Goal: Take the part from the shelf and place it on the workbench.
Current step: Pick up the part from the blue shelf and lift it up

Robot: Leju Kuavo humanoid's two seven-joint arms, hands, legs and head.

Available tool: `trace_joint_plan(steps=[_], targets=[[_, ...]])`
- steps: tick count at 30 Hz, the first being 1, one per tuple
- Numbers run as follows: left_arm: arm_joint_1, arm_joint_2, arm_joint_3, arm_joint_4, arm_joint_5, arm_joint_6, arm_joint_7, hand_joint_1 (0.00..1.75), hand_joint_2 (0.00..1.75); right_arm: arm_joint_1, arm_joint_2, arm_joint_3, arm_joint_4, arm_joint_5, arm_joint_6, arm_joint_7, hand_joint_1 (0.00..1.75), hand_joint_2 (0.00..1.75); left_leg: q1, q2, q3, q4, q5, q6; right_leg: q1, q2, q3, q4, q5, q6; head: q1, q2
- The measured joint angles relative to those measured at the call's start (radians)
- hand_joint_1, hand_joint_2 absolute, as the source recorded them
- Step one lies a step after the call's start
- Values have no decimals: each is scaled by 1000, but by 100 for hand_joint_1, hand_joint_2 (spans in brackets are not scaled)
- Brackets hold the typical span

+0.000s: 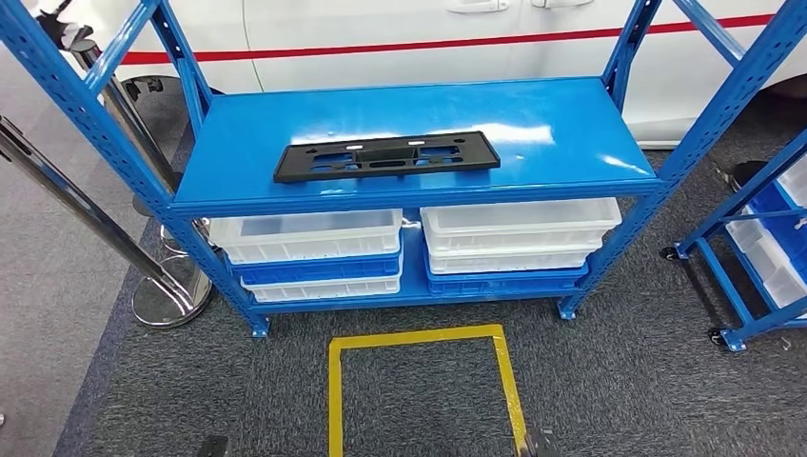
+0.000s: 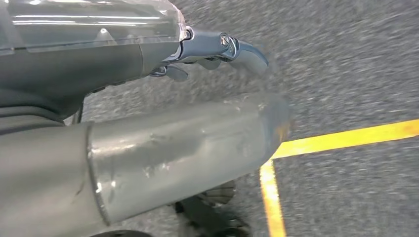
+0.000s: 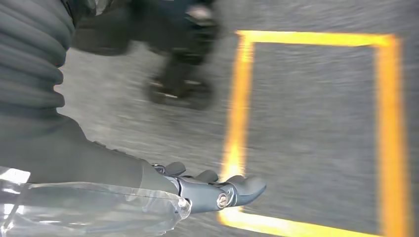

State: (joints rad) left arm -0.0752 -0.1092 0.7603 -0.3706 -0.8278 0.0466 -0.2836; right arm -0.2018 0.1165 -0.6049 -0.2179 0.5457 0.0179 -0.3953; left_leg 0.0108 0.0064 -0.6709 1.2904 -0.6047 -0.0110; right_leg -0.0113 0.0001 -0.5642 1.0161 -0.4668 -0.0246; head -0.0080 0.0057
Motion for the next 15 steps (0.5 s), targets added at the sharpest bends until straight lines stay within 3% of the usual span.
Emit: trace_joint_plan(steps=[1, 3, 5, 8, 10, 13, 14, 15], targets=[[1, -2, 12, 8, -15, 0, 1, 0, 0, -20, 6, 7, -16, 3, -3, -8, 0, 175, 1, 0, 12, -33, 30, 0, 0, 0, 0, 2, -1, 1, 0, 0], [0, -5, 30, 21, -44, -1, 4, 0, 0, -58, 15, 33, -48, 10, -15, -17, 0, 175, 2, 0, 68, -164, 103, 4, 0, 1, 1, 8, -4, 6, 0, 0], [-2, -9, 46, 33, -70, -3, 7, 0, 0, -93, 21, 71, -81, 16, -35, -24, 0, 175, -1, -2, 105, -253, 134, 12, 3, 1, -3, 13, -6, 16, 0, 0], [-2, -15, 65, 47, -104, -10, 10, 0, 0, -133, 27, 138, -132, 37, -82, -30, 0, 175, -3, -2, 107, -271, 139, 29, 3, 1, -9, 14, -4, 33, 0, 0], [-4, -20, 71, 53, -121, -14, 10, 0, 0, -148, 28, 182, -166, 66, -117, -28, 0, 175, 0, -1, 108, -280, 147, 44, 1, 1, -23, 47, -29, 42, 0, 0], [-10, -24, 82, 59, -139, -19, 11, 0, 0, -162, 28, 248, -214, 123, -166, -14, 0, 175, 0, 1, 107, -283, 150, 54, -2, 1, -108, 225, -117, 51, 0, 0], [-12, -25, 85, 62, -145, -21, 12, 0, 0, -164, 28, 270, -231, 144, -181, -8, 0, 175, -1, 1, 106, -282, 149, 55, -3, 1, -133, 275, -131, 52, 0, 0], [-12, -26, 88, 64, -150, -23, 12, 0, 0, -166, 27, 289, -247, 166, -195, -1, 0, 175, -1, 1, 107, -281, 149, 55, -3, 1, -142, 290, -124, 52, 0, 0]])
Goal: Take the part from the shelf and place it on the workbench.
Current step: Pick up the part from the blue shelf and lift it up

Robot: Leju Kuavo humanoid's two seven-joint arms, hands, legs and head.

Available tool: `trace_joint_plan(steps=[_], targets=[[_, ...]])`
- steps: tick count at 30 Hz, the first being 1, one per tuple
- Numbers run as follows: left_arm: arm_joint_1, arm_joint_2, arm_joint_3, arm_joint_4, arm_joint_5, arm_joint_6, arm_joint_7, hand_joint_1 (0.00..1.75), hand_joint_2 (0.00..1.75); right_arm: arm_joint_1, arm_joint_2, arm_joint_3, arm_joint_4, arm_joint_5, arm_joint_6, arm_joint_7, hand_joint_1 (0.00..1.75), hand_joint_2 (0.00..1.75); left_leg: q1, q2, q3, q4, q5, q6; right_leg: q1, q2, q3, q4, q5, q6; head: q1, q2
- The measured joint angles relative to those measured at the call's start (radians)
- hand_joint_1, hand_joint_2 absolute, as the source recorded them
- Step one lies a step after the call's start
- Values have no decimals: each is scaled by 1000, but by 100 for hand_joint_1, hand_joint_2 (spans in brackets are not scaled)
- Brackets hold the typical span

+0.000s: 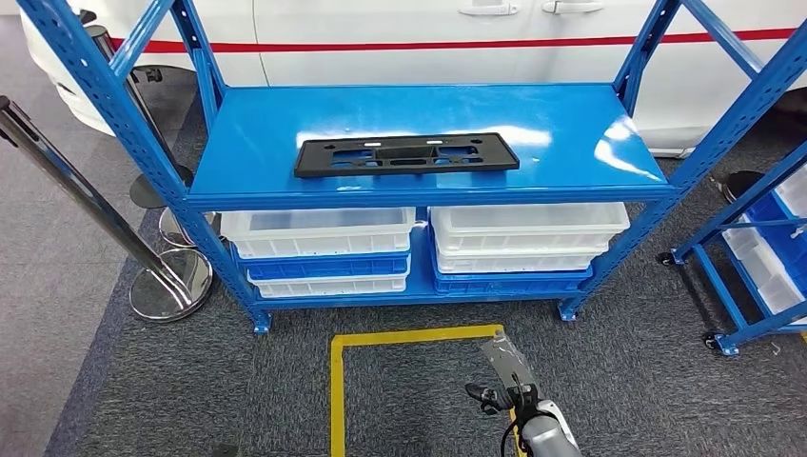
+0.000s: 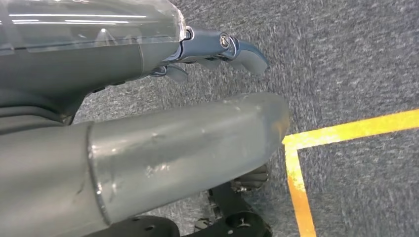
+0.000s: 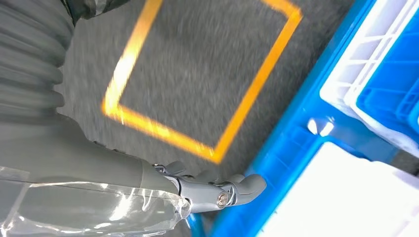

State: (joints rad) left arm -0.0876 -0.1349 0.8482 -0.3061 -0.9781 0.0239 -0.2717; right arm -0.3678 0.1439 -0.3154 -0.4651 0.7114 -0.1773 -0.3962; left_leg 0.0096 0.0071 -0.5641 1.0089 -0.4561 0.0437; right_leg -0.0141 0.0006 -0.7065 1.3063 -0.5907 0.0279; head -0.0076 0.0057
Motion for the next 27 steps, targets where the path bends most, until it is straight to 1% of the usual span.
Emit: trace_joint_plan(steps=[1, 2, 3, 4, 5, 6, 7, 8, 9, 10, 11, 13, 14, 15, 16, 17, 18, 19, 20, 21, 22, 24, 25, 26, 27], targets=[[0, -1, 2, 2, -6, -2, 1, 0, 0, -4, -1, 21, -19, 22, -15, 8, 0, 175, 0, 0, 1, 2, -1, 0, 0, 0, 10, -24, 26, -1, 0, 0], [-1, -3, 3, 4, -11, -4, 1, 0, 0, -9, -2, 41, -37, 44, -29, 16, 0, 175, 0, 0, 2, 4, -3, -2, 0, 0, 35, -82, 64, -4, 0, 0], [-2, -5, 4, 6, -16, -6, 2, 0, 0, -17, -4, 64, -57, 66, -43, 25, 0, 175, -1, 0, 2, 6, -5, -4, 1, -1, 67, -151, 97, -8, 0, 0], [-4, -7, 5, 8, -21, -8, 2, 0, 0, -26, -6, 87, -75, 88, -57, 34, 0, 175, -3, 0, 1, 10, -7, -8, 3, -1, 94, -212, 120, -12, 0, 0], [-6, -8, 7, 10, -25, -10, 3, 0, 0, -34, -7, 111, -93, 108, -69, 44, 0, 175, -4, 0, -1, 12, -9, -12, 6, -1, 110, -252, 131, -15, 0, 0], [-8, -9, 8, 12, -30, -11, 4, 0, 0, -40, -9, 133, -109, 128, -81, 53, 0, 175, -6, 1, -3, 12, -9, -17, 8, -1, 115, -268, 130, -18, 0, 0], [-9, -10, 10, 13, -34, -12, 4, 0, 0, -45, -10, 154, -125, 146, -92, 62, 0, 175, -7, 1, -4, 12, -8, -21, 10, 0, 114, -271, 130, -21, 0, 0], [-10, -11, 11, 14, -38, -13, 5, 0, 0, -48, -12, 173, -142, 165, -103, 73, 0, 175, -7, 1, -4, 11, -8, -26, 8, 0, 114, -273, 132, -26, 0, 0], [-10, -12, 11, 15, -42, -14, 6, 0, 0, -53, -15, 192, -158, 183, -115, 83, 0, 175, -6, 1, -7, 17, -15, -31, 6, 1, 114, -276, 135, -31, 0, 0], [-10, -12, 12, 16, -46, -15, 6, 0, 0, -59, -18, 211, -172, 199, -125, 92, 0, 175, -6, 0, -16, 38, -30, -35, 3, 1, 115, -280, 137, -37, 0, 0], [-11, -12, 12, 17, -49, -16, 6, 0, 0, -65, -20, 224, -183, 212, -134, 100, 0, 175, -4, 0, -34, 79, -56, -40, 1, 1, 116, -283, 139, -43, 0, 0], [-10, -13, 13, 18, -52, -18, 7, 0, 0, -72, -21, 245, -195, 228, -143, 114, 0, 175, -1, -1, -93, 207, -118, -47, 1, 0, 116, -283, 139, -48, 0, 0], [-10, -13, 13, 18, -53, -19, 7, 0, 0, -74, -23, 257, -202, 236, -147, 123, 0, 175, 0, -1, -121, 263, -136, -49, 2, 0, 115, -282, 139, -49, 0, 0], [-9, -14, 13, 19, -56, -21, 8, 0, 0, -78, -25, 279, -213, 247, -153, 135, 0, 175, 1, -1, -137, 291, -135, -51, 2, 0, 115, -281, 138, -49, 0, 0], [-9, -14, 13, 19, -60, -22, 8, 0, 0, -84, -29, 305, -226, 261, -160, 149, 0, 175, 1, -1, -135, 281, -116, -51, 2, 2, 115, -280, 138, -49, -1, 0], [-10, -14, 14, 20, -64, -24, 9, 0, 0, -93, -32, 332, -238, 275, -168, 164, 0, 175, 2, -1, -113, 232, -80, -49, 2, 4, 116, -279, 137, -48, -1, 0], [-11, -14, 14, 20, -67, -26, 9, 0, 0, -104, -35, 357, -250, 290, -177, 180, 0, 175, 2, -1, -82, 161, -42, -46, 2, 6, 117, -278, 136, -47, -1, 0], [-14, -14, 14, 20, -70, -27, 9, 0, 0, -115, -37, 378, -260, 303, -186, 195, 0, 175, 0, -1, -53, 96, -15, -43, 4, 7, 117, -276, 134, -44, -1, 0], [-16, -14, 15, 20, -74, -29, 10, 0, 0, -127, -40, 400, -272, 317, -195, 212, 0, 175, -1, -2, -32, 49, 0, -39, 6, 8, 116, -275, 134, -40, 0, 0], [-19, -14, 16, 21, -77, -31, 10, 0, 0, -137, -44, 424, -283, 332, -204, 228, 0, 175, -3, -3, -23, 25, 3, -36, 7, 7, 113, -274, 134, -35, 0, 0], [-20, -15, 16, 22, -81, -32, 11, 0, 0, -147, -49, 449, -293, 346, -212, 244, 0, 175, -5, -4, -22, 20, 1, -33, 9, 7, 111, -274, 136, -30, 0, 0], [-20, -15, 17, 25, -88, -36, 11, 0, 0, -165, -60, 504, -314, 376, -229, 277, 0, 175, -2, -4, -22, 12, 6, -22, 7, 7, 109, -271, 133, -20, 0, 0], [-21, -15, 18, 26, -91, -38, 11, 0, 0, -176, -66, 528, -323, 390, -236, 293, 0, 175, -1, -4, -21, 8, 9, -15, 6, 6, 103, -256, 121, -15, 0, 0], [-23, -16, 18, 27, -95, -40, 11, 0, 0, -186, -71, 553, -331, 404, -244, 310, 0, 175, 1, -3, -20, 4, 12, -9, 5, 5, 88, -222, 99, -11, 0, 0], [-25, -16, 18, 28, -99, -42, 11, 0, 0, -196, -77, 577, -338, 418, -253, 326, 0, 175, 1, -2, -20, 3, 13, -5, 3, 5, 63, -168, 69, -8, 0, 0]])
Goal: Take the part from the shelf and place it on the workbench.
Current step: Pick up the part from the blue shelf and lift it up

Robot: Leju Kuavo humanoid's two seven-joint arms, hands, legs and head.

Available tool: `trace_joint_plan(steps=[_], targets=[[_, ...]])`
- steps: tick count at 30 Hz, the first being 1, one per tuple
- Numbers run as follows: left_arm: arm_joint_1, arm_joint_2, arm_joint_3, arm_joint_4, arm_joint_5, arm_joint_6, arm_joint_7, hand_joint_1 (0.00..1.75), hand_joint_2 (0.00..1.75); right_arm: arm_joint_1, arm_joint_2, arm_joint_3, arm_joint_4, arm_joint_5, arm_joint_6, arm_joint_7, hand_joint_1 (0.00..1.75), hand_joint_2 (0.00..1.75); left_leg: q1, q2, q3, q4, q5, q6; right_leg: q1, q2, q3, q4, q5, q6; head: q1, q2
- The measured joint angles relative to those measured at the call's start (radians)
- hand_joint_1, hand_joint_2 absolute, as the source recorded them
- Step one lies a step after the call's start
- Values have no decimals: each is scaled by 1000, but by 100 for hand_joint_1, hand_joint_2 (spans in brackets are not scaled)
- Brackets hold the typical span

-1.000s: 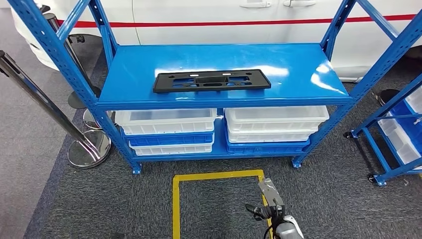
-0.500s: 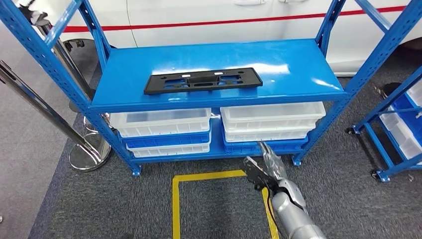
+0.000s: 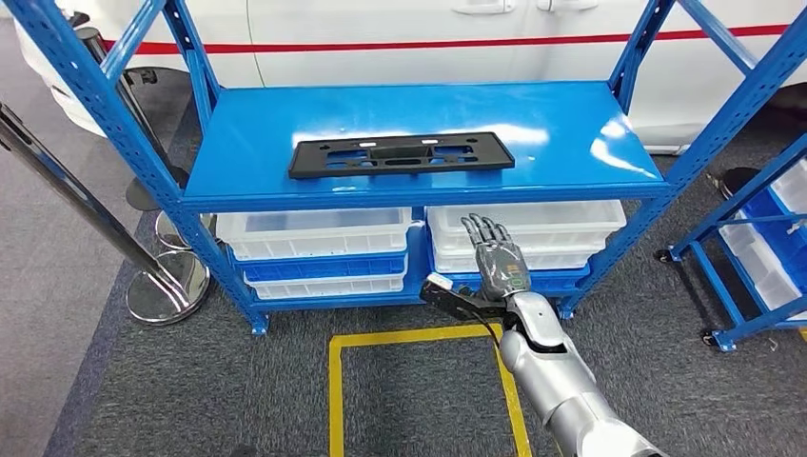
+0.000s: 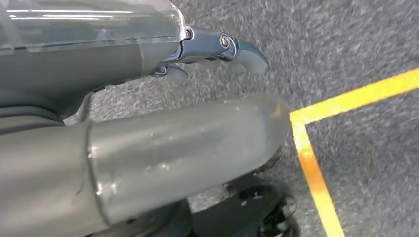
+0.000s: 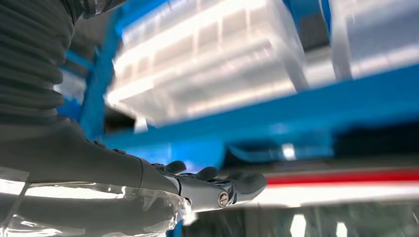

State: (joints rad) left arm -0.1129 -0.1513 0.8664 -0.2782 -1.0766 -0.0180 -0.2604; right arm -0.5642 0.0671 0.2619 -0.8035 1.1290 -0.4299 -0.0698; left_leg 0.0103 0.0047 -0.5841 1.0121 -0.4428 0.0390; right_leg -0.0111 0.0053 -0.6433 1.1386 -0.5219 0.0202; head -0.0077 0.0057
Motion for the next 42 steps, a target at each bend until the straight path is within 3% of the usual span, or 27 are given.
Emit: trace_joint_plan(steps=[2, 3, 4, 5, 7, 9, 12, 14, 17, 18, 19, 20, 22, 24, 27, 29, 32, 33, 34, 35, 36, 38, 40, 42], targets=[[-4, -1, 1, 2, -8, -4, 1, 0, 0, -15, -9, 55, -10, 28, -16, 36, 0, 175, -1, 1, -1, 1, 0, 3, -1, 0, -62, 129, -54, 5, 0, 0], [-4, -1, 1, 4, -12, -6, 2, 0, 0, -21, -14, 85, -15, 44, -24, 54, 0, 175, -1, 0, -1, 2, -1, 4, -2, 0, -81, 166, -59, 6, 0, 0], [-5, -1, 1, 6, -16, -8, 2, 0, 0, -27, -18, 113, -19, 59, -32, 72, 0, 175, -1, 0, 0, 3, -1, 4, -2, -1, -84, 167, -45, 6, 0, 0], [-5, -2, 1, 8, -20, -9, 3, 0, 0, -34, -23, 139, -25, 74, -39, 90, 0, 175, -1, -1, 0, 4, -3, 3, -2, -1, -68, 129, -14, 4, 0, 0], [-8, -4, 2, 10, -27, -13, 3, 0, 0, -56, -29, 187, -37, 103, -58, 124, 0, 175, -3, -1, 1, 8, -6, -1, 0, -2, -6, -5, 53, -4, 0, 0], [-14, -7, 2, 14, -35, -18, 4, 0, 0, -80, -35, 242, -49, 133, -78, 164, 0, 175, -7, -1, -2, 11, -9, -9, 5, -1, 30, -89, 77, -11, 0, 0], [-21, -7, 2, 19, -47, -24, 8, 0, 0, -103, -45, 325, -68, 180, -106, 224, 0, 175, -7, 0, -4, 12, -11, -23, 5, 0, 32, -105, 77, -24, 0, 0], [-23, -7, 2, 20, -53, -27, 9, 0, 0, -113, -48, 363, -80, 206, -122, 255, 0, 175, -5, -1, -20, 48, -38, -34, 1, 0, 36, -112, 81, -35, 0, 0], [-27, -7, 2, 22, -64, -32, 10, 0, 0, -127, -50, 418, -96, 247, -146, 307, 0, 175, -1, -1, -103, 221, -122, -45, 0, -2, 37, -114, 82, -43, 0, 0], [-27, -7, 2, 24, -69, -35, 11, 0, 0, -131, -52, 441, -101, 263, -154, 327, 0, 175, 0, -1, -127, 271, -135, -47, 1, -2, 37, -114, 81, -44, 0, 0], [-28, -7, 2, 25, -74, -38, 12, 0, 0, -135, -54, 468, -107, 280, -164, 347, 0, 175, 0, -1, -138, 289, -130, -48, 1, -1, 37, -112, 80, -44, 0, 0], [-30, -7, 2, 27, -78, -40, 13, 0, 0, -140, -56, 495, -117, 297, -174, 368, 0, 175, 0, -1, -130, 267, -105, -47, 1, 0, 37, -110, 79, -44, -1, 0], [-37, -7, 2, 29, -88, -45, 15, 0, 0, -147, -58, 541, -144, 334, -196, 406, 0, 175, 1, -1, -74, 139, -34, -42, 1, 3, 38, -105, 74, -40, 0, 0], [-47, -8, 2, 32, -99, -51, 17, 0, 0, -153, -58, 578, -175, 372, -222, 440, 0, 175, -2, -2, -27, 37, -1, -35, 5, 4, 36, -100, 71, -33, 0, 0], [-57, -8, 2, 37, -113, -60, 19, 0, 0, -153, -56, 626, -210, 404, -256, 463, 0, 175, -4, -4, -19, 16, 0, -23, 7, 4, 33, -102, 72, -20, 0, 0], [-62, -9, 2, 39, -117, -62, 19, 0, 0, -152, -55, 641, -223, 405, -263, 461, 0, 175, 0, -4, -17, 10, 5, -11, 6, 2, 25, -79, 52, -10, 0, 0], [-69, -11, 2, 42, -117, -64, 19, 0, 0, -142, -53, 649, -230, 406, -266, 433, 0, 175, 0, -4, -16, 6, 6, 2, 4, 0, -52, 84, -31, -2, 0, 0], [-69, -11, 2, 42, -117, -64, 20, 0, 0, -132, -52, 650, -229, 406, -267, 419, 0, 175, 0, -4, -16, 7, 5, 3, 4, 0, -81, 141, -49, -1, 0, 0], [-68, -11, 2, 43, -117, -65, 20, 0, 0, -122, -51, 650, -228, 406, -267, 405, 0, 175, 0, -4, -15, 7, 4, 3, 4, 0, -97, 170, -50, 0, 0, 0], [-68, -11, 2, 43, -117, -65, 20, 0, 0, -113, -48, 650, -226, 406, -267, 393, 0, 175, -1, -5, -15, 7, 4, 3, 4, 0, -97, 162, -33, -1, 0, 0], [-68, -11, 2, 43, -116, -64, 20, 0, 0, -108, -45, 650, -225, 406, -267, 387, 0, 175, -1, -5, -14, 8, 3, 2, 4, 0, -78, 119, -1, -3, 0, 0], [-69, -12, 1, 45, -116, -64, 19, 0, 0, -104, -38, 650, -222, 406, -267, 381, 0, 175, -3, -6, -14, 11, -1, -4, 7, -2, -17, -14, 62, -12, 0, 0], [-70, -12, 0, 47, -116, -64, 19, 0, 0, -98, -31, 646, -218, 406, -267, 372, 0, 175, -6, -5, -15, 12, -4, -13, 12, -2, 19, -93, 81, -20, 0, 0], [-71, -12, -1, 49, -115, -64, 19, 0, 0, -85, -24, 636, -211, 406, -267, 357, 0, 175, -7, -5, -15, 10, -5, -22, 13, -1, 23, -103, 77, -25, 0, 0]])
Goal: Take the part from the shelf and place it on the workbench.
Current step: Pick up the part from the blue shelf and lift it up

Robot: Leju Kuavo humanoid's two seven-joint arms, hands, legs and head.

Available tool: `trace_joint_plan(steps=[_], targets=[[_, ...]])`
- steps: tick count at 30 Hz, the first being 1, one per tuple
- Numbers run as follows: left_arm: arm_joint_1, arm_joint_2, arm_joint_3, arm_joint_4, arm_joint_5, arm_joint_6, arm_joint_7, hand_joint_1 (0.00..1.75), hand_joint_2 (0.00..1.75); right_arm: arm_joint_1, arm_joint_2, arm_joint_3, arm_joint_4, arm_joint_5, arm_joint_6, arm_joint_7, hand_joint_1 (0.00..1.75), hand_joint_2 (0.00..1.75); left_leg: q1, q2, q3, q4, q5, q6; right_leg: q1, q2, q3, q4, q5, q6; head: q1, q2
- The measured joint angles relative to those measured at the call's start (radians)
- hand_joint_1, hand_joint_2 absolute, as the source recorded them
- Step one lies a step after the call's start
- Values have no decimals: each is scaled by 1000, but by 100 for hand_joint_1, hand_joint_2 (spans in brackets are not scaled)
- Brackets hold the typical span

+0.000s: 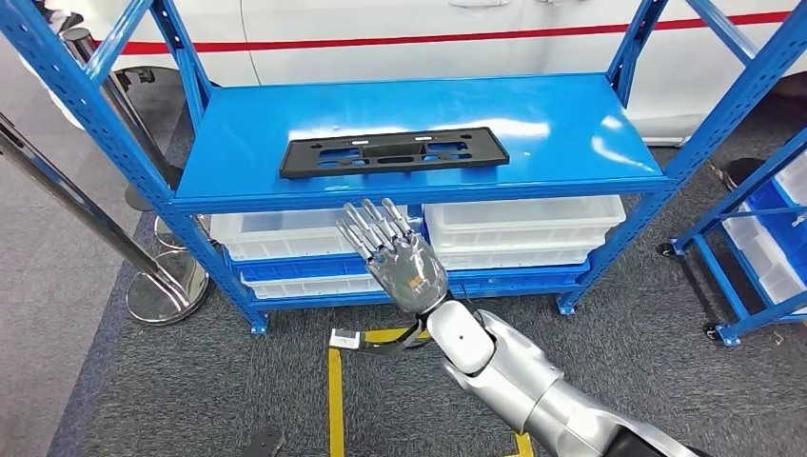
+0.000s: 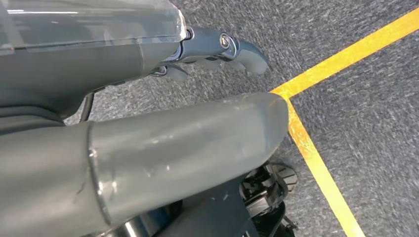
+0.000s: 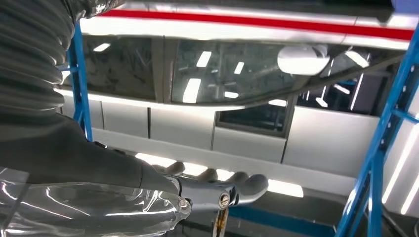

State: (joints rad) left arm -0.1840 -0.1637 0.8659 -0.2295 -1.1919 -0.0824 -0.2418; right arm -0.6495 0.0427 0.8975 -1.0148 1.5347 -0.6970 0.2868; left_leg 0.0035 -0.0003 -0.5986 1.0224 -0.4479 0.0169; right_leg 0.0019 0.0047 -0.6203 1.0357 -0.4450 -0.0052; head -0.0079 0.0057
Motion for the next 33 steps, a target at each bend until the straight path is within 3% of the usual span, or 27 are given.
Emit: trace_joint_plan(steps=[3, 6, 7, 8, 10, 12, 13, 17, 19, 21, 22, 23, 24, 26, 27, 29, 33], targets=[[-1, 0, -1, 1, 0, 0, -1, 0, 0, 11, 14, -24, 16, 0, 0, -19, 0, 175, 3, 0, -20, 50, -34, -15, -7, 0, 11, -12, 3, -15, 0, 0], [-1, 0, -1, 1, 0, 0, -1, 0, 0, 20, 27, -43, 36, 0, 0, -30, 0, 175, 7, 0, -110, 230, -111, -26, -7, -1, 17, -13, -2, -27, 0, 0], [1, 0, -1, 1, 0, 0, -1, 0, 0, 24, 29, -47, 41, 0, 0, -32, 0, 175, 9, 0, -133, 267, -116, -28, -7, -1, 18, -12, -4, -27, 0, 0], [2, 0, -1, 1, 0, 0, -1, 0, 0, 27, 30, -51, 46, 0, 0, -33, 0, 175, 10, 0, -139, 270, -102, -30, -7, -1, 20, -11, -7, -27, 0, 0], [2, 0, -1, 1, 0, 0, -1, 0, 0, 30, 32, -59, 53, 0, 0, -35, 0, 175, 12, 1, -97, 169, -30, -30, -8, 2, 28, -7, -15, -23, 0, 0], [0, 0, -1, 1, 0, 0, -1, 0, 0, 30, 36, -67, 58, 0, 0, -36, 0, 175, 10, -1, -38, 51, 16, -23, -5, 4, 34, -3, -23, -15, 0, 0], [-1, 0, -1, 1, 0, 0, -1, 0, 0, 29, 37, -69, 60, 0, 0, -37, 0, 175, 9, -1, -23, 21, 20, -19, -4, 5, 35, -2, -26, -10, 0, 0], [0, 0, -3, 1, 0, 0, -1, 0, 0, 29, 39, -77, 65, 0, -1, -40, 0, 175, 10, -4, -11, 1, 14, 1, -4, 4, 34, 6, -39, 7, 0, 0], [-2, 0, -5, 1, 1, 0, -2, 0, 0, 27, 39, -82, 66, 0, -2, -41, 0, 175, 14, -3, -3, -6, 14, 11, -5, 2, -1, 82, -79, 15, 0, 0], [-4, 0, -6, 1, 3, 0, -2, 0, 0, 29, 39, -86, 70, 0, -2, -44, 0, 175, 13, -2, 0, -6, 10, 17, -7, 1, -75, 214, -128, 19, 0, 0], [-4, 0, -7, 1, 3, 0, -2, 0, 0, 31, 39, -88, 73, 0, -2, -45, 0, 175, 13, -2, 0, -5, 8, 18, -8, 1, -106, 261, -135, 20, 1, 0], [-3, 0, -7, 1, 4, 0, -2, 0, 0, 33, 39, -90, 77, 0, -2, -45, 0, 175, 12, -3, 2, -5, 6, 19, -9, 1, -122, 274, -123, 20, 1, 0], [-3, 0, -7, 1, 5, 0, -2, 0, 0, 34, 39, -92, 79, 0, -2, -45, 0, 175, 12, -3, 6, -4, 3, 18, -9, 0, -117, 248, -93, 19, 1, 0], [-3, -1, -8, 1, 5, 0, -3, 0, 0, 33, 40, -99, 83, 0, -2, -45, 0, 175, 12, -4, 16, -3, -5, 14, -8, 0, -64, 122, -16, 13, 1, 0], [-4, -1, -8, 1, 5, 0, -3, 0, 0, 32, 40, -103, 84, 0, -2, -45, 0, 175, 10, -5, 19, -1, -9, 10, -6, -1, -37, 61, 7, 10, 1, 0], [-5, -2, -9, 1, 5, 0, -4, 0, 0, 31, 41, -108, 87, 0, -2, -45, 0, 175, 7, -5, 21, -2, -14, 0, -3, 1, -12, 6, 15, 4, 0, 0], [-7, -2, -9, 1, 6, 0, -4, 0, 0, 31, 42, -120, 94, 0, -2, -44, 0, 175, 8, -3, 15, 21, -37, -21, -6, 3, -1, -8, 11, -16, 0, 0]])
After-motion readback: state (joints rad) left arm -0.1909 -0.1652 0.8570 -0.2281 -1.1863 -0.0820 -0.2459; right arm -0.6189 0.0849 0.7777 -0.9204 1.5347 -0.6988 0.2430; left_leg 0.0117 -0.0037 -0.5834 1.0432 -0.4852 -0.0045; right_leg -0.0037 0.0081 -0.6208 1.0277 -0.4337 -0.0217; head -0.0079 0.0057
